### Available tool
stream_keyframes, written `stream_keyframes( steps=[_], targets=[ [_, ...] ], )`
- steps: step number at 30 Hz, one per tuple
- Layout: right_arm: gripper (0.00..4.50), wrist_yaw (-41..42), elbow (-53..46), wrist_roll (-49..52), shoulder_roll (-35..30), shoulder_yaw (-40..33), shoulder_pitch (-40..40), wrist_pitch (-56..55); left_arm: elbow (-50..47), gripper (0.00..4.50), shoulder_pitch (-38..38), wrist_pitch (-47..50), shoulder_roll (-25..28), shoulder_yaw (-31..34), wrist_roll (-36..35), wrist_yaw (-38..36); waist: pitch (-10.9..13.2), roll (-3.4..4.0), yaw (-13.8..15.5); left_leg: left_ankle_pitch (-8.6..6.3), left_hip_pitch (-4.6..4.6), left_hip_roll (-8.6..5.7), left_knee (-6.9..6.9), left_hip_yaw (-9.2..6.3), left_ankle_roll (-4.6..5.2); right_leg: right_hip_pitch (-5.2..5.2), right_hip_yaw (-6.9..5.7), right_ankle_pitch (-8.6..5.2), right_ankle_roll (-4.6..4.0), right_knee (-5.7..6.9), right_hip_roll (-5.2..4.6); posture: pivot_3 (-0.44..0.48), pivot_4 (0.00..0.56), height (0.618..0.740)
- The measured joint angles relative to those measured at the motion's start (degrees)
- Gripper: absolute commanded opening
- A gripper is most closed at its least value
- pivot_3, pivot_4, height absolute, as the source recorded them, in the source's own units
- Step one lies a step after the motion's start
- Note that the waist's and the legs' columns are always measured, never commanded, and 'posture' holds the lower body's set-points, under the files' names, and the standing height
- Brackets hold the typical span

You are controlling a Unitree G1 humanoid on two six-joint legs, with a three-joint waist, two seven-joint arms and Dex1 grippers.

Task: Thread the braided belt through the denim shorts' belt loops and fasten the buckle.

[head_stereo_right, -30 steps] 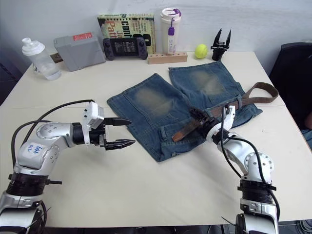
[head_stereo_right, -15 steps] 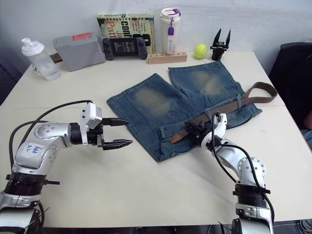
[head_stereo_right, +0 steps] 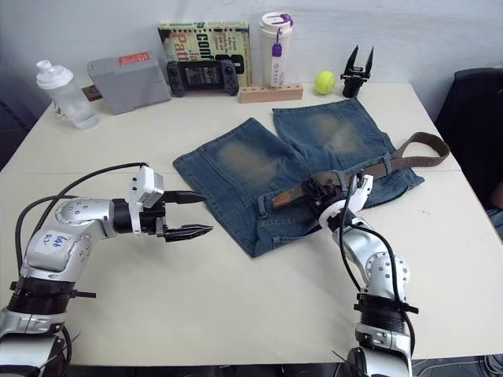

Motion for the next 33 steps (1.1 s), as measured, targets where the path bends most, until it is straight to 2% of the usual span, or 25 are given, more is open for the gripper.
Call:
stream_keyframes(
  steps=[4,12,18,28,31,33],
  targets=[
    [0.05,1.4,0.9,-3.2,2.1,0.1,-0.4,-1.7,0.0,4.5,0.0,0.0,0.0,0.0,0.0,-0.1,0.0,0.0,0.0,0.04,0.03,0.0,-0.15,0.0,-0.06,-0.01,0.0,0.0,0.0,-0.04,0.0,0.0,0.15,0.693],
    [0.05,-2.0,-0.1,-3.3,10.0,-1.2,0.2,-3.9,-0.1,4.5,-0.1,0.4,0.0,0.0,0.0,0.0,0.0,0.0,-0.3,0.15,0.15,0.01,-0.5,0.0,-0.25,-0.06,0.01,-0.01,-0.04,-0.06,0.03,0.0,0.15,0.693],
    [0.05,-0.2,-1.1,-11.9,14.5,0.7,0.8,-10.3,-1.1,4.5,-0.1,1.5,0.0,-0.1,0.0,0.2,0.0,-0.02,-0.4,0.19,0.22,0.01,-0.57,0.0,-0.3,-0.07,0.01,-0.04,-0.08,-0.03,0.04,0.0,0.15,0.693],
    [0.05,5.6,-0.2,-26.3,15.0,6.8,1.2,-13.7,-1.8,4.5,-0.1,2.6,-0.2,-0.1,-0.1,0.3,-0.1,-0.23,-0.6,0.19,0.55,0.03,-0.69,0.07,-0.33,0.1,0.1,-0.08,-0.18,0.01,0.03,0.0,0.15,0.693],
    [0.05,7.2,-0.9,-27.4,14.3,8.5,1.4,-10.8,-1.8,4.5,-0.2,2.6,-0.2,-0.2,-0.1,0.4,-0.2,-0.26,-1.0,0.18,0.6,0.05,-0.77,0.07,-0.39,0.1,0.09,-0.16,-0.33,0.06,0.04,0.0,0.15,0.693],
    [0.05,6.6,-3.0,-22.7,14.5,8.0,2.4,-6.1,-1.9,4.5,-0.3,2.6,-0.2,-0.2,-0.1,0.4,-0.2,-0.26,-1.2,0.17,0.61,0.1,-0.83,0.06,-0.46,0.07,0.07,-0.24,-0.46,0.1,0.07,0.0,0.15,0.693]
  ],
)
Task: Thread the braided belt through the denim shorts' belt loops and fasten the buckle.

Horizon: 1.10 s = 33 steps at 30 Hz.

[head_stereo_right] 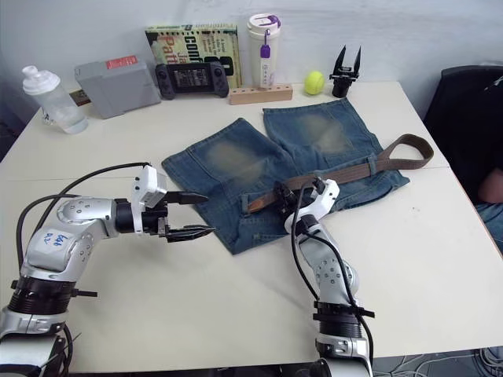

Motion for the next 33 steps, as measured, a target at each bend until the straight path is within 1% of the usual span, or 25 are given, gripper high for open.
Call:
stream_keyframes(
  steps=[5,8,12,14,18,20,22,25,29,33],
  targets=[
    [0.05,-6.1,-2.0,16.2,1.0,-3.4,1.4,9.6,-0.1,4.5,0.0,0.0,0.0,0.0,0.0,0.0,0.0,0.04,-0.3,0.06,0.01,0.03,-0.11,-0.01,-0.12,-0.06,-0.03,-0.04,-0.06,0.05,0.04,0.0,0.15,0.693],
    [0.05,-11.2,-4.9,28.7,0.4,-2.3,1.4,15.8,-0.1,4.5,0.0,0.1,0.0,0.0,0.0,0.3,0.0,0.05,-0.2,0.06,0.01,0.02,-0.11,-0.02,-0.12,-0.06,-0.02,-0.04,-0.06,0.03,0.03,0.0,0.15,0.693],
    [0.05,-15.4,-6.0,40.3,0.3,-0.1,1.3,17.3,-0.1,4.5,0.0,0.4,-0.3,-0.4,0.0,0.4,0.0,0.04,-0.1,0.05,0.0,0.0,-0.1,-0.02,-0.11,-0.05,-0.02,-0.04,-0.06,0.02,0.01,0.0,0.15,0.693],
    [0.05,-16.1,-6.3,42.1,-0.5,0.2,1.3,16.9,-0.1,4.5,0.0,0.5,-0.3,-0.4,0.0,0.4,0.0,0.04,0.0,0.05,0.0,-0.01,-0.09,-0.02,-0.1,-0.05,-0.02,-0.04,-0.06,0.01,0.0,0.0,0.15,0.693],
    [0.05,-17.1,-5.8,39.5,-1.7,0.2,0.7,13.5,-0.2,4.5,0.0,0.5,-0.3,-0.4,0.0,0.5,0.0,0.04,0.2,0.05,0.0,-0.02,-0.1,-0.02,-0.1,-0.05,-0.03,-0.04,-0.05,0.01,0.01,0.0,0.15,0.693],
    [0.05,-15.0,-5.7,31.1,-3.0,0.5,0.6,9.6,-0.3,4.5,0.1,0.5,-0.3,-0.4,0.0,0.5,0.1,0.05,0.4,0.05,0.0,-0.02,-0.11,-0.01,-0.1,-0.06,-0.03,-0.04,-0.05,0.0,0.01,0.0,0.15,0.693],
    [0.05,-13.7,-5.7,27.3,-2.8,0.5,0.6,7.2,-0.3,4.5,0.2,0.5,-0.3,-0.4,0.0,0.5,0.1,0.05,0.5,0.05,0.0,-0.02,-0.11,-0.01,-0.1,-0.06,-0.02,-0.04,-0.05,-0.01,0.01,0.0,0.15,0.693],
    [0.05,-12.1,-5.9,18.1,-2.1,0.3,-1.0,0.0,-0.3,4.5,0.5,0.5,-0.3,-0.4,0.0,0.5,0.1,0.05,0.7,0.05,0.0,-0.02,-0.11,-0.01,-0.1,-0.07,-0.02,-0.04,-0.05,0.01,0.01,0.0,0.15,0.693],
    [0.05,-10.3,-5.9,9.0,-1.8,1.0,-1.4,-5.0,-0.3,4.5,0.5,0.5,-0.1,-0.4,0.0,0.4,0.1,0.05,1.0,0.06,0.0,-0.02,-0.12,-0.01,-0.12,-0.07,-0.03,-0.04,-0.05,-0.01,0.01,0.0,0.15,0.693],
    [0.05,-8.4,-5.5,2.1,-1.4,3.4,-1.1,-6.5,0.0,4.5,0.4,0.5,0.4,-0.4,0.0,0.0,0.1,0.05,1.0,0.07,0.0,-0.02,-0.13,-0.01,-0.14,-0.07,-0.03,-0.04,-0.05,0.01,0.01,0.0,0.15,0.693]
  ],
)
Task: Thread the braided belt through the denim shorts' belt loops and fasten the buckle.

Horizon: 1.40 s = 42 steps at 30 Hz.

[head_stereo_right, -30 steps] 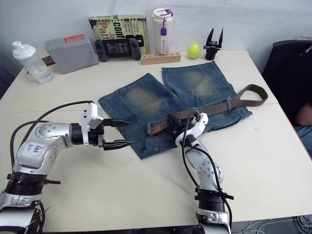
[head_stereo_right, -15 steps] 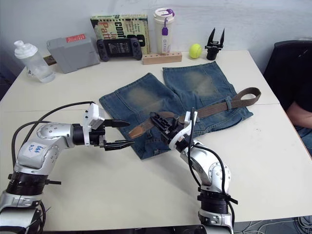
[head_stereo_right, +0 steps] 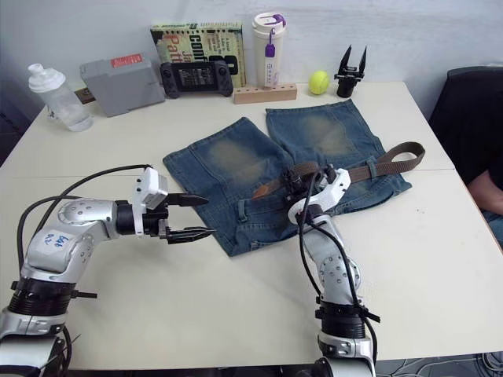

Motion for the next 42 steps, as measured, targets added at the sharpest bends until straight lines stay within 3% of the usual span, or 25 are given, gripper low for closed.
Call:
stream_keyframes(
  steps=[8,32,42],
  targets=[
    [0.05,4.6,2.7,-9.1,0.7,2.8,1.2,-1.2,1.5,4.5,0.0,-0.6,2.3,1.5,0.0,-0.5,0.0,0.0,0.1,0.0,0.0,-0.01,0.0,0.0,-0.01,0.0,0.0,0.0,0.0,0.0,-0.02,0.0,0.15,0.693],
    [0.05,8.7,7.4,-17.5,4.1,5.3,-0.7,4.1,1.6,4.5,0.0,0.1,4.0,1.7,0.0,-0.9,0.0,-0.06,-1.0,0.03,0.1,0.01,-0.14,0.0,-0.07,0.01,0.0,-0.01,-0.02,0.0,0.0,0.0,0.15,0.693],
    [0.05,11.6,8.9,-27.9,2.0,13.9,-4.8,13.9,1.1,4.5,0.0,0.6,4.2,1.6,0.0,-1.3,-0.1,-0.23,-1.7,0.17,0.34,0.09,-0.47,0.03,-0.3,0.03,0.03,-0.07,-0.14,0.01,0.08,0.0,0.15,0.693]
  ],
)
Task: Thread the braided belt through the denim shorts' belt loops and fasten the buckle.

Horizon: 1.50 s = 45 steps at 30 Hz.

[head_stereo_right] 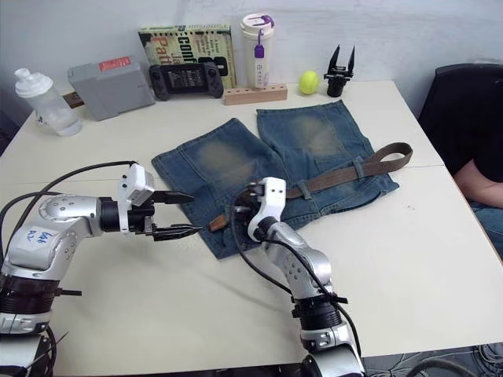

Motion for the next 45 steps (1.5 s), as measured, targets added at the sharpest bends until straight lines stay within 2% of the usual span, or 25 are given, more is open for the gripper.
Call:
stream_keyframes(
  steps=[6,10,13,19,23,31,35,36,37,38,42,43,45],
  targets=[
    [0.05,0.8,1.1,0.0,1.7,-1.6,-0.6,0.3,0.5,4.5,-0.1,-2.9,0.3,-2.5,2.6,-1.7,0.0,-0.07,0.2,0.02,0.02,0.04,-0.03,-0.01,-0.05,0.01,-0.02,-0.01,-0.03,0.01,0.02,0.0,0.15,0.693],
    [0.05,0.2,0.4,0.6,1.7,-3.2,-0.4,0.9,3.4,4.5,0.6,-17.7,1.1,-6.1,10.9,-2.7,-0.1,-0.11,0.5,0.01,0.02,-0.02,-0.03,-0.01,-0.06,0.02,-0.02,-0.01,-0.03,0.0,-0.04,0.0,0.15,0.693],
    [0.05,-0.2,-0.1,1.1,1.7,-3.8,-0.2,1.4,9.0,4.5,2.1,-34.6,0.1,-8.9,19.0,-1.0,-0.1,-0.1,0.7,0.0,0.0,-0.04,-0.04,-0.03,-0.03,0.02,-0.05,-0.01,-0.03,-0.02,-0.09,0.0,0.15,0.693],
    [0.05,-0.6,-0.3,1.2,1.8,-4.3,0.0,1.4,12.8,4.5,2.5,-48.7,-5.8,-9.5,25.0,6.3,-0.1,-0.23,1.3,-0.01,-0.02,-0.06,-0.02,-0.04,0.02,0.03,-0.09,0.01,-0.01,-0.01,-0.13,0.0,0.15,0.693],
    [0.05,-0.6,-0.4,1.7,1.8,-4.4,0.1,1.4,14.5,4.5,2.5,-50.8,-9.2,-9.3,27.8,12.6,-0.2,-0.25,1.5,-0.01,-0.03,-0.05,-0.02,-0.04,0.04,0.02,-0.11,0.02,-0.01,0.02,-0.12,0.0,0.15,0.693],
    [0.05,-0.6,-0.4,1.7,1.8,-4.5,0.1,1.4,17.0,4.5,2.3,-54.4,-8.9,-8.9,32.0,18.0,-0.2,-0.26,1.6,-0.01,-0.02,-0.05,-0.02,-0.04,0.04,0.03,-0.14,0.02,0.0,0.02,-0.11,0.0,0.15,0.693],
    [0.0,-0.5,-0.4,1.7,1.8,-4.8,0.1,1.4,17.0,3.33,2.4,-55.3,-9.8,-8.9,33.1,20.0,-0.2,-0.27,1.7,-0.01,-0.02,-0.05,-0.02,-0.05,0.04,0.03,-0.14,0.02,0.0,0.03,-0.12,0.0,0.15,0.693],
    [0.0,-0.5,-0.4,1.8,1.8,-4.8,0.1,1.4,17.0,2.68,2.5,-55.2,-10.2,-8.9,32.9,20.1,-0.2,-0.27,1.7,-0.01,-0.02,-0.05,-0.02,-0.05,0.04,0.04,-0.14,0.02,0.0,0.02,-0.12,0.0,0.15,0.693],
    [0.0,-0.5,-0.4,1.8,1.8,-4.8,0.1,1.4,16.9,2.49,2.7,-55.2,-10.6,-8.9,32.7,20.1,-0.2,-0.27,1.7,-0.01,-0.02,-0.05,-0.02,-0.05,0.04,0.04,-0.14,0.02,0.0,0.02,-0.12,0.0,0.15,0.693],
    [0.0,-0.4,-0.4,1.8,1.8,-4.8,0.1,1.4,16.2,2.09,3.6,-55.0,-11.0,-8.9,32.1,19.9,-0.2,-0.27,1.7,-0.01,-0.02,-0.05,-0.02,-0.05,0.04,0.04,-0.14,0.02,0.0,0.02,-0.12,0.0,0.15,0.693],
    [0.0,-0.5,-0.4,1.9,1.8,-5.1,0.1,1.4,14.9,0.26,4.5,-55.5,-11.1,-9.0,31.7,19.0,-0.2,-0.27,1.8,0.0,-0.02,-0.05,-0.02,-0.06,0.04,0.04,-0.16,0.02,0.0,0.02,-0.11,0.0,0.15,0.693],
    [0.0,-0.5,-0.4,1.8,1.8,-5.1,0.1,1.5,14.9,0.02,4.5,-55.5,-11.0,-9.0,31.7,18.9,-0.2,-0.27,1.8,0.0,-0.02,-0.05,-0.02,-0.06,0.04,0.04,-0.15,0.02,0.0,0.02,-0.11,0.0,0.15,0.693],
    [0.0,-0.4,-0.4,1.8,1.8,-5.1,0.1,1.6,14.9,0.02,4.5,-55.7,-10.8,-9.0,31.7,18.6,-0.2,-0.27,1.8,0.0,-0.02,-0.05,-0.02,-0.06,0.04,0.04,-0.16,0.02,0.0,0.02,-0.11,0.0,0.15,0.693]
  ],
)
